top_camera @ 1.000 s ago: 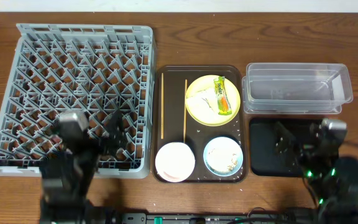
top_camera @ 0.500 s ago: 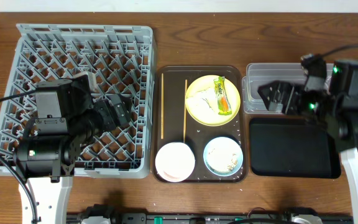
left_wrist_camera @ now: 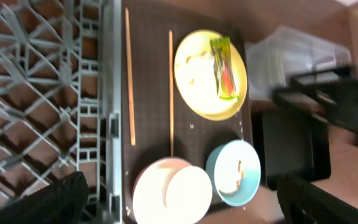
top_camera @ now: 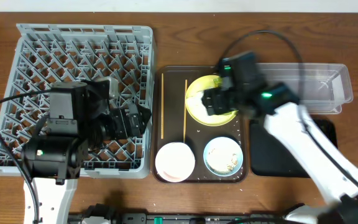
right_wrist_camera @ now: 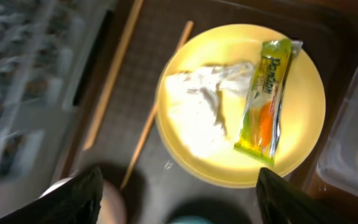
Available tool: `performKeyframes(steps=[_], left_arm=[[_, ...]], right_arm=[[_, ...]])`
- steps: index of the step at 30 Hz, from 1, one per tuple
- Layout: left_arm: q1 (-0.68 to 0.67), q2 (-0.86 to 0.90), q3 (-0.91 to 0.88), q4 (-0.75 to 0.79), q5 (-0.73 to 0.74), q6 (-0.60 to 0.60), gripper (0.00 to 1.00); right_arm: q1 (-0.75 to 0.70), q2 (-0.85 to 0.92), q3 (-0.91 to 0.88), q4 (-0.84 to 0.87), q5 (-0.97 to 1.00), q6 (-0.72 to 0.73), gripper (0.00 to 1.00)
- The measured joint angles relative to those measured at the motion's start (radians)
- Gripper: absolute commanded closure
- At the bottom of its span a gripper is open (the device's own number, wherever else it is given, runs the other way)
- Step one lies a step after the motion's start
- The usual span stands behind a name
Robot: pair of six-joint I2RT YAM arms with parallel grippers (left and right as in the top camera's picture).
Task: Sort waste into correct bins and load items into the dishwasher
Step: 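Grasp the crumpled tissue with the right gripper, drop it in the clear bin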
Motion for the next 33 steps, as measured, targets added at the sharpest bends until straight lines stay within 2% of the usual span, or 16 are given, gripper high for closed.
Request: performKeyframes(steps=[5,11,13,15,17,18,19,26,33], left_arm=[[-0.005,0.000,0.000,-0.062,-0.002,0.001,0.02],[-0.005,0.000,0.000,-0.078,-0.003,0.002,0.02],[-0.005,0.000,0.000,-0.078,-0.003,0.002,0.02],[-0.005,0.000,0.000,-0.078,-0.003,0.001,0.02],[-0.005,0.000,0.000,-0.078,-0.003,0.002,0.02],[-0.005,0.000,0.000,-0.078,-0.003,0.002,0.02],[-0.005,0.000,0.000,-0.078,-0.003,0.002,0.02],[-0.005,0.000,0.000,-0.078,-0.003,0.002,0.02],[-0.005,0.000,0.001,-0.077,-0.003,0.002,0.02]], right_arm=[[0.035,0.163,0.000,0.154,0.107,0.044,0.34],[0.035,0.329,0.002,0.246,0.132,0.067,0.36],[0.037,0.382,0.002,0.270,0.132,0.079,0.41],[0.040,0.415,0.002,0.279,0.130,0.102,0.57],[0.044,0.447,0.002,0.283,0.131,0.122,0.86],[0.047,0.455,0.002,0.286,0.137,0.133,0.96],[0.047,0.455,0.003,0.289,0.137,0.138,0.99],[0.038,0.390,0.003,0.276,0.128,0.154,0.99],[-0.113,0.038,0.017,0.183,0.186,0.229,0.99]])
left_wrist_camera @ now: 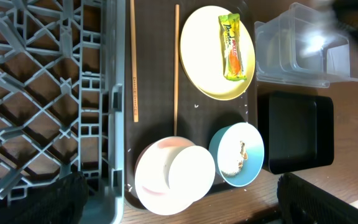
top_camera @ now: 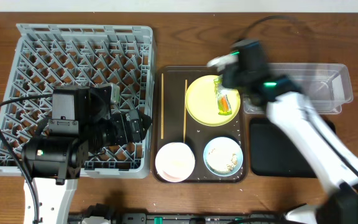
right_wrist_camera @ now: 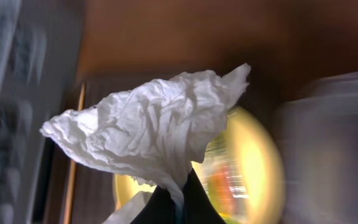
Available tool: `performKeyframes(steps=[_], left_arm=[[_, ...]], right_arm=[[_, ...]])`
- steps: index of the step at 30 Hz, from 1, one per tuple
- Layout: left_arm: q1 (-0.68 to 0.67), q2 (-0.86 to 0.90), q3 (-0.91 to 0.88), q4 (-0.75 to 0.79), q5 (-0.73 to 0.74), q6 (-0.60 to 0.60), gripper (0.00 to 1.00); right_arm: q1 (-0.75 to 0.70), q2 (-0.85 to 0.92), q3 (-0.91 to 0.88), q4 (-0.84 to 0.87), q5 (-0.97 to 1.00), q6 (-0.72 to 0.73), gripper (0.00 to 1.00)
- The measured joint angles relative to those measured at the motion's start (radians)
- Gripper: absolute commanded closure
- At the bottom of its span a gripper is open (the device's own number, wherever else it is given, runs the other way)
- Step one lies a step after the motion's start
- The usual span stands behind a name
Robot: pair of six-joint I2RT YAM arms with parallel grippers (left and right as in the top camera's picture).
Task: Sort waste into correct bins and load items into the dishwasher
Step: 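Grasp the crumpled tissue with the right gripper, drop it in the clear bin, then grasp the green snack wrapper with the right gripper, drop it in the clear bin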
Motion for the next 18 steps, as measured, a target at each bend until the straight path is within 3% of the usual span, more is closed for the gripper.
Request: performKeyframes(steps=[6,9,10,14,18], left_arm=[[0.000,0.000,0.000,0.000,-0.001,0.000,0.02],[0.000,0.000,0.000,0.000,-0.001,0.000,0.02],[0.000,0.000,0.000,0.000,-0.001,0.000,0.02],[0.000,0.000,0.000,0.000,-0.001,0.000,0.02],[0.000,0.000,0.000,0.000,-0.001,0.000,0.02]], right_arm=[[-0.168,-0.025,0.004,-0.075,0.100,0.061,0.97],[-0.205,0.055,-0.013,-0.041,0.111,0.034,0.57],[-0.215,0.082,-0.017,-0.031,0.108,0.011,0.50],[-0.233,0.119,-0.028,-0.051,0.048,-0.099,0.46],[-0.224,0.056,-0.027,-0.035,-0.109,-0.167,0.50]])
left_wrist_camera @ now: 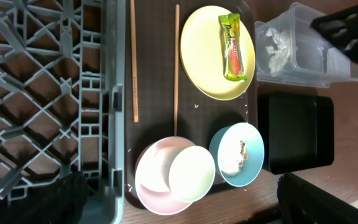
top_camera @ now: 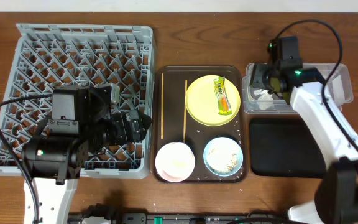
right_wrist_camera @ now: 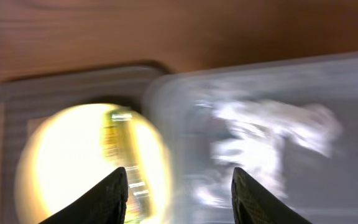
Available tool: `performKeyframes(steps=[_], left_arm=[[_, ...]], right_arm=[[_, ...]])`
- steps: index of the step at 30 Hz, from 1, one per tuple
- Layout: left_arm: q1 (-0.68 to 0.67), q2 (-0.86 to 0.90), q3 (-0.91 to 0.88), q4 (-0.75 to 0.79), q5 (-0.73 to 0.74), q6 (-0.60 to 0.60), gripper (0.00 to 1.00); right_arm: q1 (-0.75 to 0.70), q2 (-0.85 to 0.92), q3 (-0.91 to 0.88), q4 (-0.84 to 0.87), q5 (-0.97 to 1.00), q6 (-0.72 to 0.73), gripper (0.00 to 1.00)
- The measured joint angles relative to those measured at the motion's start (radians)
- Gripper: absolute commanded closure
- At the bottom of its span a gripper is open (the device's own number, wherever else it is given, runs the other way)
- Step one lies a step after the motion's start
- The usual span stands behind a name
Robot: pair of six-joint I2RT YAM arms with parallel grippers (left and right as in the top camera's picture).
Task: Sort waste into correct bins and load items into the dishwasher
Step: 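Grasp the green snack wrapper with the right gripper, drop it in the clear bin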
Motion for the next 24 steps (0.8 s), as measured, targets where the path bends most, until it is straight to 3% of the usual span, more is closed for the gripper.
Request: performKeyframes(steps=[4,7,9,14,16,19,20,24], left_arm=[[0.000,0.000,0.000,0.000,0.000,0.000,0.02],[0.000,0.000,0.000,0.000,0.000,0.000,0.02],[0.000,0.000,0.000,0.000,0.000,0.000,0.02],[0.000,0.000,0.000,0.000,0.000,0.000,0.02],[0.000,0.000,0.000,0.000,0.000,0.000,0.02],[0.000,0.000,0.000,0.000,0.000,0.000,0.02],[0.000,0.000,0.000,0.000,0.000,0.000,0.02],[0.000,0.000,0.000,0.000,0.000,0.000,0.02]], right_arm=[[0.098,-0.086,0.014,0.010,-0.109,-0.045,0.50],[0.200,-0.071,0.019,0.013,-0.089,-0.048,0.47],[0.263,-0.018,0.019,0.014,-0.021,-0.031,0.39],[0.320,0.180,0.013,0.063,0.157,0.029,0.41],[0.318,0.243,0.010,0.092,0.195,0.040,0.48],[0.311,0.324,0.006,0.130,0.229,0.060,0.93],[0.310,0.340,0.006,0.132,0.233,0.061,0.99],[0.308,0.348,0.002,0.117,0.219,0.067,0.99]])
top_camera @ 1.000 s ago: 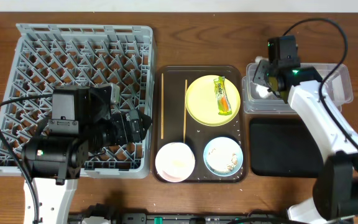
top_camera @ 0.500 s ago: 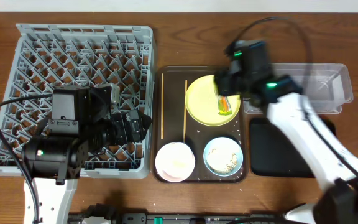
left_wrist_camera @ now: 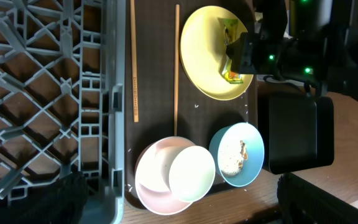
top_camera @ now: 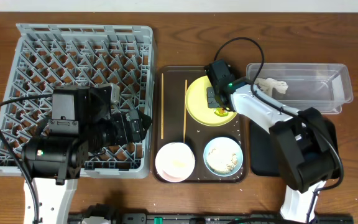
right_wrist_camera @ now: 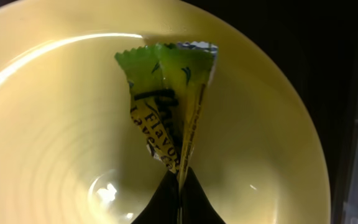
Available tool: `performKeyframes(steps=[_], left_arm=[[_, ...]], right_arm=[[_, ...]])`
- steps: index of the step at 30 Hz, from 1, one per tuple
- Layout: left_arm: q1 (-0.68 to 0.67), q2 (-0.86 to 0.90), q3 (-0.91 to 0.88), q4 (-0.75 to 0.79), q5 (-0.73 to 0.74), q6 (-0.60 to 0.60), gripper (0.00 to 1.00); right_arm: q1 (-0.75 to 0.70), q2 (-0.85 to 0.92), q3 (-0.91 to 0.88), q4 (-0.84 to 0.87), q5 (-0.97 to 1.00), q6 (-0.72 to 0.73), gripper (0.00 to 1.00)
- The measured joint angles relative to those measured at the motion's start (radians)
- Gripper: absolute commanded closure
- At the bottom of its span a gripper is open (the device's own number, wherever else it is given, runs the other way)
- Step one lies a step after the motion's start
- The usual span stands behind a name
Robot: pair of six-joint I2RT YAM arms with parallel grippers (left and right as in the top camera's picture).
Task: Sort waste into correct bins and load items into the dishwasher
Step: 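Grasp the green snack wrapper with the right gripper, drop it in the clear bin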
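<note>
A green snack wrapper [right_wrist_camera: 169, 124] stands tilted up off the yellow plate [top_camera: 197, 106], and my right gripper [right_wrist_camera: 179, 186] is shut on its lower end. In the overhead view the right gripper [top_camera: 219, 104] is low over that plate on the brown tray [top_camera: 166, 78]. A crumpled white tissue [top_camera: 272, 84] lies in the clear bin [top_camera: 316, 87]. My left gripper [top_camera: 129, 121] hangs open over the grey dish rack [top_camera: 73, 56], holding nothing.
Two wooden chopsticks [top_camera: 162, 106] lie on the tray's left side. A pink plate with a pale cup [top_camera: 174, 160] and a blue bowl [top_camera: 223, 155] with crumbs sit at the tray's front. A black bin [top_camera: 272, 152] lies right of the tray, under the right arm.
My right gripper was open over the clear bin with the tissue lying inside. Now it is down on the yellow plate, shut on the wrapper, whose end is lifted. The left arm is unchanged.
My right gripper hung open over the yellow plate, which held a tissue and the wrapper. Then it held the tissue raised. Then the tissue lay in the clear bin and the gripper was open. Now it grips the wrapper on the plate.
</note>
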Motion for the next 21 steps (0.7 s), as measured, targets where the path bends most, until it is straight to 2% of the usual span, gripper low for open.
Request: performKeyframes(steps=[4,8,11,16,17,19,21], left_arm=[[0.000,0.000,0.000,0.000,0.000,0.000,0.02],[0.000,0.000,0.000,0.000,0.000,0.000,0.02],[0.000,0.000,0.001,0.000,-0.001,0.000,0.02],[0.000,0.000,0.001,0.000,-0.003,0.000,0.02],[0.000,0.000,0.001,0.000,-0.003,0.000,0.02],[0.000,0.000,0.001,0.000,-0.003,0.000,0.02],[0.000,0.000,0.001,0.000,-0.003,0.000,0.02]], right_arm=[[-0.005,-0.056,0.000,-0.029,-0.018,0.003,0.99],[-0.045,-0.213,0.000,-0.080,-0.027,0.046,0.99],[-0.138,-0.350,0.008,-0.145,-0.007,0.122,0.99],[-0.285,-0.383,0.015,-0.198,0.049,0.221,0.98],[-0.307,-0.369,0.014,-0.197,0.054,0.232,0.87],[-0.347,-0.332,0.011,-0.174,0.060,0.234,0.60],[-0.384,-0.291,0.009,-0.140,0.047,0.207,0.55]])
